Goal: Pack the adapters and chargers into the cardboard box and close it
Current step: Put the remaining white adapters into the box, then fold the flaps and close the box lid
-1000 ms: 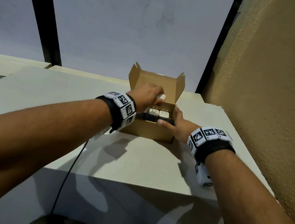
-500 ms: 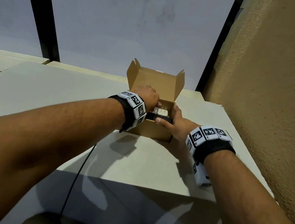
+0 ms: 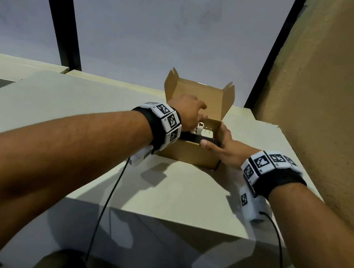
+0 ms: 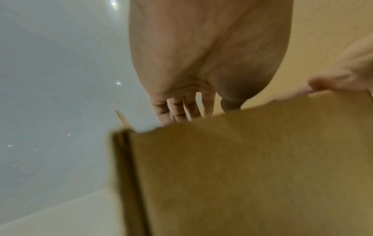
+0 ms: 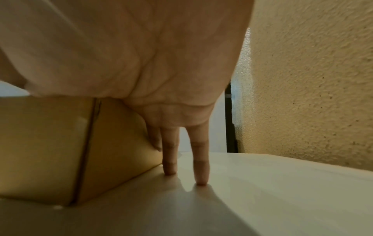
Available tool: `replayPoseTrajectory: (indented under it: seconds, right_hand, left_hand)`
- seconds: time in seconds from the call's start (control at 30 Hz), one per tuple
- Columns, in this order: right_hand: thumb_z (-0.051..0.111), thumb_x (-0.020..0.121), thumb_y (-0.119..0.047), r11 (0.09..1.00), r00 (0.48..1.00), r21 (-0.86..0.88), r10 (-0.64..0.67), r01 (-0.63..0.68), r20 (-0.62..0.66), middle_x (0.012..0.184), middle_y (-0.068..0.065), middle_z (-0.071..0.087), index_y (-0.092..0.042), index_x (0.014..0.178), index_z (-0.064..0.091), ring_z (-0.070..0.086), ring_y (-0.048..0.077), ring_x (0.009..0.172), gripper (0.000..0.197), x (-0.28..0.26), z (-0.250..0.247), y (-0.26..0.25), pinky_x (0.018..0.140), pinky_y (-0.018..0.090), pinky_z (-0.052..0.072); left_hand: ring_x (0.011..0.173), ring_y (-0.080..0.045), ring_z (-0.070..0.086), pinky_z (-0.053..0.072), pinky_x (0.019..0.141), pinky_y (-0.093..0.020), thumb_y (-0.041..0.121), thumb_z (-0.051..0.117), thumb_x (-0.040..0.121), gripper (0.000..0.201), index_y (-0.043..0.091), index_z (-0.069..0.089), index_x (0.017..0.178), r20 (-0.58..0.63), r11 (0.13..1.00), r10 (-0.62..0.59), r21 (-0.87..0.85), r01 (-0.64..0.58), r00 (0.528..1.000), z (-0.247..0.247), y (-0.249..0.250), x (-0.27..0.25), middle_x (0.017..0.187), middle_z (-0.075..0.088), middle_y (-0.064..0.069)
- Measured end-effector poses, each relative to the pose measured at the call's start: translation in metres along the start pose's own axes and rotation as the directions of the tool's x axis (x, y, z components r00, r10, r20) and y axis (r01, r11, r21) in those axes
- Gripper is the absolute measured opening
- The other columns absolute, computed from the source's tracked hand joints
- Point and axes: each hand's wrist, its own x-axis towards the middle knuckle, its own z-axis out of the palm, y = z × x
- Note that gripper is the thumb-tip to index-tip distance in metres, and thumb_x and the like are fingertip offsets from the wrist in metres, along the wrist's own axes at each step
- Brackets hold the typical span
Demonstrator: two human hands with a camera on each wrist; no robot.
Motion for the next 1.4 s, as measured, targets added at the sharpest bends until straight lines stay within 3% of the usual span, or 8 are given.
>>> replayPoseTrajectory:
  seconds: [0.13, 0.27, 0.4, 0.53, 0.83, 0.97, 1.13, 1.4]
  right_hand:
    - [0.043, 0.089, -0.065, 0.999, 0.993, -0.026, -0.019, 0.022, 0.116, 0.146, -0.007, 0.035, -0.024, 0.155, 0.006, 0.038, 0.017, 0.135, 0.087, -0.02, -0.019, -0.018, 0.107, 0.018, 0.025]
    - [0.034, 0.088, -0.07, 0.975, 0.999, -0.219, 0.042, -0.047, -0.03, 0.15, 0.002, 0.048, -0.019, 0.15, 0.04, 0.045, 0.022, 0.136, 0.08, -0.021, -0.052, -0.017, 0.112, 0.036, 0.03]
    - [0.05, 0.095, -0.052, 0.982, 0.965, -0.155, 0.064, -0.106, -0.253, 0.134, 0.009, 0.062, -0.01, 0.139, 0.053, 0.057, 0.025, 0.124, 0.06, -0.005, -0.078, -0.012, 0.108, 0.041, 0.04]
    - [0.053, 0.094, -0.052, 0.987, 0.948, -0.057, 0.128, -0.151, -0.291, 0.137, 0.011, 0.059, -0.008, 0.145, 0.045, 0.055, 0.028, 0.126, 0.067, 0.016, -0.089, -0.022, 0.107, 0.049, 0.043]
    - [0.069, 0.083, -0.044, 0.947, 0.941, 0.31, 0.179, -0.085, -0.286, 0.141, 0.011, 0.054, -0.011, 0.154, 0.021, 0.057, 0.028, 0.123, 0.092, 0.036, -0.059, -0.041, 0.107, 0.048, 0.044]
    - [0.073, 0.086, -0.017, 0.904, 0.942, 0.425, 0.175, -0.04, -0.285, 0.114, 0.011, 0.061, -0.01, 0.155, 0.016, 0.061, 0.03, 0.114, 0.09, 0.025, -0.054, -0.041, 0.102, 0.047, 0.049]
    - [0.074, 0.082, -0.006, 0.928, 0.972, 0.371, 0.121, -0.038, -0.203, 0.089, 0.007, 0.067, -0.023, 0.157, 0.01, 0.064, 0.027, 0.098, 0.1, 0.005, -0.056, -0.043, 0.096, 0.049, 0.05]
    - [0.071, 0.087, -0.008, 0.993, 0.989, 0.112, -0.015, 0.032, -0.145, 0.134, -0.005, 0.047, -0.038, 0.155, -0.004, 0.062, 0.02, 0.101, 0.106, -0.023, -0.051, -0.045, 0.092, 0.036, 0.047]
  left_hand:
    - [0.119, -0.022, 0.051, 0.044, 0.102, -0.043, 0.035, 0.041, 0.098, 0.036, 0.02, 0.055, 0.129, -0.241, 0.99, -0.02, -0.143, -0.016, 0.97, -0.02, -0.025, -0.007, 0.131, 0.05, -0.004]
    - [0.128, -0.022, 0.042, 0.038, 0.108, -0.037, 0.02, 0.041, 0.098, 0.039, 0.014, 0.045, 0.136, -0.384, 0.944, -0.172, -0.327, 0.04, 0.907, -0.036, -0.056, -0.015, 0.137, 0.041, -0.009]
    - [0.136, -0.026, 0.039, 0.032, 0.109, -0.031, 0.007, 0.045, 0.093, 0.055, 0.009, 0.03, 0.146, -0.207, 0.835, -0.362, -0.505, 0.218, 0.909, -0.035, -0.071, -0.019, 0.149, 0.035, -0.013]
    - [0.135, -0.027, 0.042, 0.036, 0.11, -0.035, 0.011, 0.045, 0.094, 0.056, 0.007, 0.029, 0.147, -0.012, 0.716, -0.344, -0.651, 0.254, 0.939, -0.028, -0.066, -0.018, 0.148, 0.042, -0.011]
    - [0.114, -0.023, 0.056, 0.043, 0.088, -0.03, 0.0, 0.044, 0.091, 0.068, 0.012, 0.013, 0.151, 0.046, 0.563, -0.335, -0.791, 0.239, 0.941, -0.03, -0.056, -0.029, 0.14, 0.05, -0.01]
    - [0.102, -0.017, 0.057, 0.043, 0.088, -0.028, 0.0, 0.045, 0.088, 0.067, 0.01, 0.02, 0.15, 0.045, 0.594, -0.324, -0.768, 0.24, 0.945, -0.032, -0.058, -0.045, 0.122, 0.063, -0.004]
    - [0.123, -0.025, 0.054, 0.04, 0.103, -0.036, 0.0, 0.045, 0.089, 0.073, 0.014, 0.01, 0.152, 0.11, 0.651, -0.285, -0.707, 0.276, 0.952, -0.033, -0.062, -0.069, 0.134, 0.058, -0.008]
    - [0.126, -0.027, 0.051, 0.04, 0.103, -0.035, -0.001, 0.041, 0.087, 0.083, 0.019, -0.005, 0.153, 0.139, 0.785, -0.239, -0.555, 0.275, 0.961, -0.026, -0.065, -0.082, 0.135, 0.058, -0.006]
